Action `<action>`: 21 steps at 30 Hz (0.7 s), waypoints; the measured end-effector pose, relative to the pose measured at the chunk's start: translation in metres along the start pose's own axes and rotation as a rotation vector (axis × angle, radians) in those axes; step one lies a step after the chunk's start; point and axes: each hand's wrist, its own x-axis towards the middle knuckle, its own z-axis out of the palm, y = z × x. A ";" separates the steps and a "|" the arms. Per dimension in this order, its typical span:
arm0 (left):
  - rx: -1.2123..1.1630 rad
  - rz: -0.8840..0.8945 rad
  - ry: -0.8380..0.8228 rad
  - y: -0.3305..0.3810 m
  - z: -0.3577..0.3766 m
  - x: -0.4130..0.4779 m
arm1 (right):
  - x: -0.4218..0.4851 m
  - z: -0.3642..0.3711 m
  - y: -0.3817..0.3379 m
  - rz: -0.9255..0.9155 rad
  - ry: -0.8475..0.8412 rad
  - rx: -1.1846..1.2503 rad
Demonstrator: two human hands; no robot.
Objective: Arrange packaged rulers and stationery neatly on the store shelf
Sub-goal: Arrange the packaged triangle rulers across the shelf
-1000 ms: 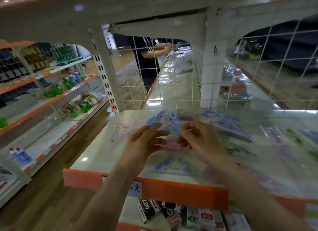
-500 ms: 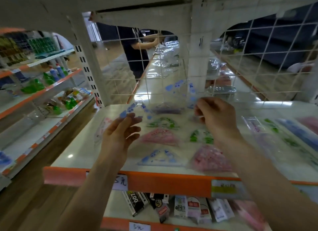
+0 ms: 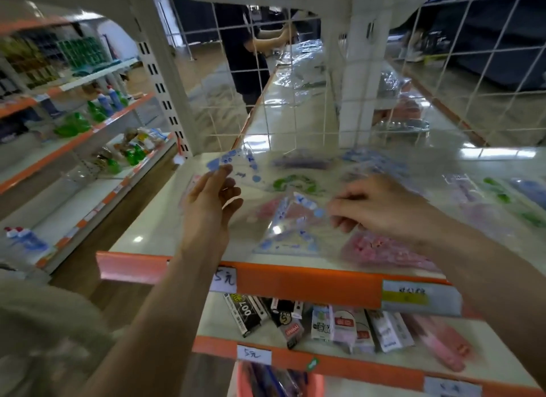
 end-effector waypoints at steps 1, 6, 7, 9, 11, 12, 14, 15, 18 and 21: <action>-0.002 -0.001 0.002 0.000 0.000 0.000 | -0.001 0.002 -0.001 0.010 -0.035 -0.068; -0.011 0.008 -0.012 -0.001 -0.001 0.001 | -0.002 0.007 -0.004 0.047 -0.146 -0.401; -0.012 0.008 -0.021 0.000 -0.002 0.001 | -0.002 0.008 -0.004 0.053 -0.141 -0.422; -0.011 0.005 -0.039 0.000 -0.002 0.002 | -0.002 0.012 -0.004 0.051 -0.119 -0.465; -0.009 0.002 -0.066 0.000 -0.003 0.001 | -0.004 0.016 -0.003 0.021 -0.090 -0.542; -0.007 0.007 -0.088 0.001 -0.003 0.001 | -0.004 0.018 -0.004 -0.017 -0.070 -0.587; -0.004 0.007 -0.144 0.002 -0.002 -0.001 | -0.005 0.017 -0.010 -0.098 -0.011 -0.603; -0.005 0.006 -0.174 0.003 -0.001 -0.002 | -0.003 0.017 -0.016 -0.129 0.026 -0.540; -0.007 -0.016 -0.281 0.003 0.002 -0.006 | 0.010 0.018 -0.030 -0.190 0.153 -0.276; 0.024 -0.033 -0.362 0.001 0.004 -0.007 | 0.025 0.026 -0.035 -0.236 0.173 -0.115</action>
